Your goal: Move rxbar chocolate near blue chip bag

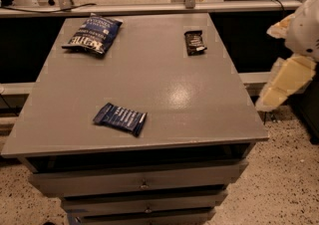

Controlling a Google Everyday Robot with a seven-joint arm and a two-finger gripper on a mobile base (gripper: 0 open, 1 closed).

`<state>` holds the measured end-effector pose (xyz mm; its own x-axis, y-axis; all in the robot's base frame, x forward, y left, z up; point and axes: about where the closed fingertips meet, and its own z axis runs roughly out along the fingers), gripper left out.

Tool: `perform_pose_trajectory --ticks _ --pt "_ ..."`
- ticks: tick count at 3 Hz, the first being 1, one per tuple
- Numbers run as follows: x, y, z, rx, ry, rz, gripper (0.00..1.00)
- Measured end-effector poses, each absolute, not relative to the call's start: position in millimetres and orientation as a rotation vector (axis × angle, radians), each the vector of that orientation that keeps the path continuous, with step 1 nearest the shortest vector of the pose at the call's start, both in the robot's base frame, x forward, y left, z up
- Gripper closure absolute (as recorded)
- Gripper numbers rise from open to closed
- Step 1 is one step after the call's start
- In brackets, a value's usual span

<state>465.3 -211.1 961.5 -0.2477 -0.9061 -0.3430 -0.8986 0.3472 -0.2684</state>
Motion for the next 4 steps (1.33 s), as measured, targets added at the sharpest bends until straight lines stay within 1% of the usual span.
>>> perform_pose_trajectory --ticks 2,3,4 --pt "587.7 -188.3 939.4 -1.348 2.013 0.068 0.00" --pt "651.3 -182.8 924.2 -1.213 1.959 0.176 0.00" --pt "702.8 -185.4 904.8 -1.092 1.923 0.262 0.00"
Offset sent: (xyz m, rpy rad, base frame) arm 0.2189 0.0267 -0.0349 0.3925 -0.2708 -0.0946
